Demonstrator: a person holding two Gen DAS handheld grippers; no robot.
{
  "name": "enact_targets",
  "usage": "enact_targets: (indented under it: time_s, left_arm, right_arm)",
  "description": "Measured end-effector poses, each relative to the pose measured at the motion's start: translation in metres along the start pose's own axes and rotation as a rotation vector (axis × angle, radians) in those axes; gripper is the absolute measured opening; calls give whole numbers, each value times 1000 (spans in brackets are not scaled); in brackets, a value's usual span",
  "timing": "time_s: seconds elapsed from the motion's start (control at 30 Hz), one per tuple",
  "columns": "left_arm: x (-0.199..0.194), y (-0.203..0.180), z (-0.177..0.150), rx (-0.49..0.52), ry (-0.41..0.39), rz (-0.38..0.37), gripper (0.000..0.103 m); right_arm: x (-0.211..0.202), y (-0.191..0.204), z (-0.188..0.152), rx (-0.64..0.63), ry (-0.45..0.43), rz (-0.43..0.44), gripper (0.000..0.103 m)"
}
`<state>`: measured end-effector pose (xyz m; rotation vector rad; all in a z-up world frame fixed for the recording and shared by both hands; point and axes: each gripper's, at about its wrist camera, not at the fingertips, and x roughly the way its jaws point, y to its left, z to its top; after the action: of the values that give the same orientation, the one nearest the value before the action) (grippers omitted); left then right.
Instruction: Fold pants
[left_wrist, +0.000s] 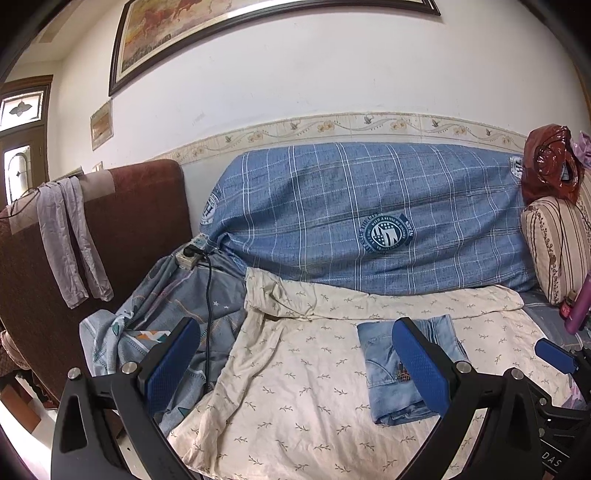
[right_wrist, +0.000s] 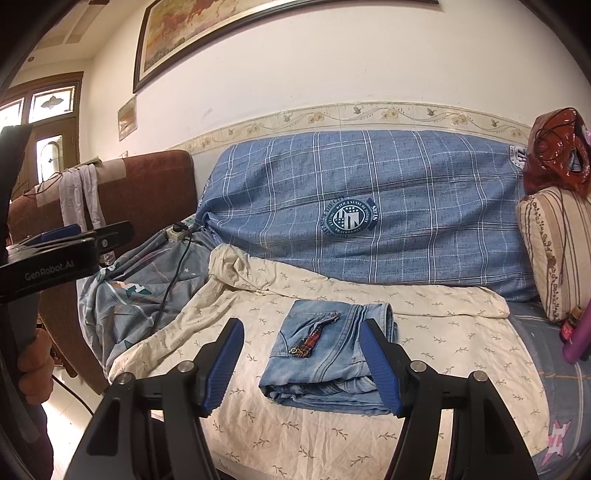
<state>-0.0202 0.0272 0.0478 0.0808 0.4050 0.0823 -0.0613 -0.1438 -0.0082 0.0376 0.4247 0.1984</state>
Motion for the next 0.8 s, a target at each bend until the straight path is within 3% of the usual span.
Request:
enact_targets:
  time_s: [0.5,0.8]
  left_arm:
    - [20,4,-10,4,49,-34,103]
    - [18,5,-12,13,29,-59,103]
  right_arm:
    - [14,3,-5,-5,26,-2,69]
    - [8,3,-1,12,-7,-17,69]
